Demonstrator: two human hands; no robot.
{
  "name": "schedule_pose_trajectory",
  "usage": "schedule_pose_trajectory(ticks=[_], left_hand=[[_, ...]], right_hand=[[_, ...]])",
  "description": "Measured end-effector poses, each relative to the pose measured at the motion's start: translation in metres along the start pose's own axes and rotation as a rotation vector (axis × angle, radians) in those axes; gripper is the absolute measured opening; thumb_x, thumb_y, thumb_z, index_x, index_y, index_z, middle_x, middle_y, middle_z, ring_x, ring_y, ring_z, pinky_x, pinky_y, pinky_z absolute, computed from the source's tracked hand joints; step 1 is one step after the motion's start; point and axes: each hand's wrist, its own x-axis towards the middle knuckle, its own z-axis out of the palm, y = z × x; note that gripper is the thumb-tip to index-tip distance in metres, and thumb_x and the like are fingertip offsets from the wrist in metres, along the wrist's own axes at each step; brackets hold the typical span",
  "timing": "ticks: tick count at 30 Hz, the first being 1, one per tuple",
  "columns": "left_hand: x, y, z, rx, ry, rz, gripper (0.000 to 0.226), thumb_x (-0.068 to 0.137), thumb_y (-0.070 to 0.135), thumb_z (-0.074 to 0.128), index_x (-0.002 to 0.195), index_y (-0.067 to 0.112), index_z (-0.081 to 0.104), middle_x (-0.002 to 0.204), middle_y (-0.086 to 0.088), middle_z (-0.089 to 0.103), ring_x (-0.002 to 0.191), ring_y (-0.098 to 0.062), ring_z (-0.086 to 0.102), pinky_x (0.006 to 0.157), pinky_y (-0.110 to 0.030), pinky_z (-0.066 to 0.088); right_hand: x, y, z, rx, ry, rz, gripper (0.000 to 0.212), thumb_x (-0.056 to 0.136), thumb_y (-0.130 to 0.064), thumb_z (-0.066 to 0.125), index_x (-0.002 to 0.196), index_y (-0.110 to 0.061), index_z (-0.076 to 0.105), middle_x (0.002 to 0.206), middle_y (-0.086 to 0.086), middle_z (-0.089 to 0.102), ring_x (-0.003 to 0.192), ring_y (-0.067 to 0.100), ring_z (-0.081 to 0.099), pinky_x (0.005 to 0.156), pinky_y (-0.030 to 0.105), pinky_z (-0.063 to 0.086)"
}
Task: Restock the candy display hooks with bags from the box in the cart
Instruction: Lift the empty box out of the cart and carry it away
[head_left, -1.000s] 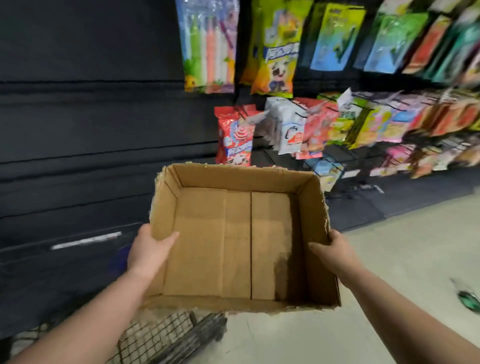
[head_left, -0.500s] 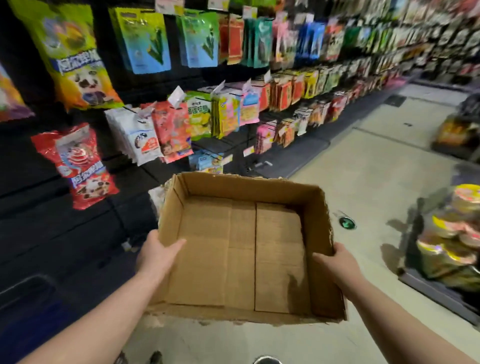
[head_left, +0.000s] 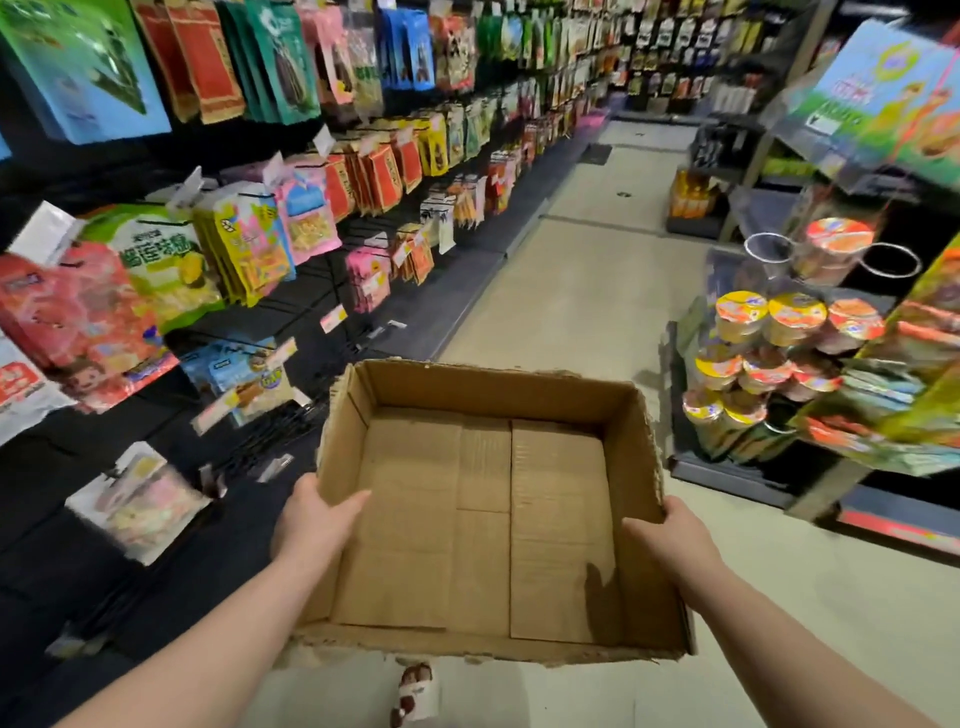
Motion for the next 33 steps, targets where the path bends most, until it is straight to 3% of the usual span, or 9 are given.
schedule_pose_trajectory(ticks=[5,15,24,27,33], left_hand=[[0.083,0.040,0.026,0.013,-0.086,0.033,0.072,0.079,0.048,0.071,0.136,0.011,0.045,0.131,-0.014,0.058,0.117,-0.037,0.055,0.094,-0.047,0.049],[0.244,0.122,0.042,0.052,-0.131,0.099,0.073,0.082,0.047,0.068,0.140,0.012,0.040,0.134,-0.013,0.055,0.117,-0.036,0.055,0.093,-0.047,0.049],[0.323,0.183,0.083,0.047,-0.150,0.108,0.061,0.084,0.042,0.067,0.132,0.010,0.046,0.129,-0.015,0.057,0.116,-0.037,0.054,0.087,-0.039,0.044],[0.350,0.205,0.104,0.043,-0.150,0.096,0.066,0.085,0.042,0.067,0.136,0.009,0.042,0.132,-0.015,0.054,0.119,-0.037,0.052,0.090,-0.040,0.044],[0.416,0.273,0.155,0.048,-0.155,0.080,0.064,0.084,0.041,0.068,0.134,0.009,0.044,0.128,-0.014,0.057,0.113,-0.036,0.055,0.081,-0.036,0.043]], right_hand=[[0.053,-0.036,0.006,0.006,0.048,0.055,0.055,0.090,-0.035,0.061,0.137,-0.015,0.040,0.130,0.010,0.056,0.111,0.032,0.058,0.092,0.045,0.052],[0.160,-0.138,0.036,0.050,0.069,0.115,0.056,0.089,-0.034,0.061,0.138,-0.015,0.040,0.130,0.010,0.055,0.113,0.033,0.057,0.095,0.049,0.050],[0.249,-0.190,0.026,0.011,0.090,0.114,0.055,0.089,-0.031,0.061,0.136,-0.013,0.041,0.123,0.010,0.057,0.094,0.024,0.054,0.083,0.038,0.049],[0.293,-0.204,0.022,-0.010,0.085,0.110,0.055,0.088,-0.032,0.061,0.135,-0.011,0.042,0.111,0.007,0.056,0.092,0.023,0.053,0.083,0.040,0.050],[0.396,-0.239,0.001,-0.011,0.041,0.127,0.057,0.090,-0.032,0.060,0.139,-0.012,0.038,0.130,0.012,0.056,0.112,0.030,0.057,0.094,0.044,0.050]])
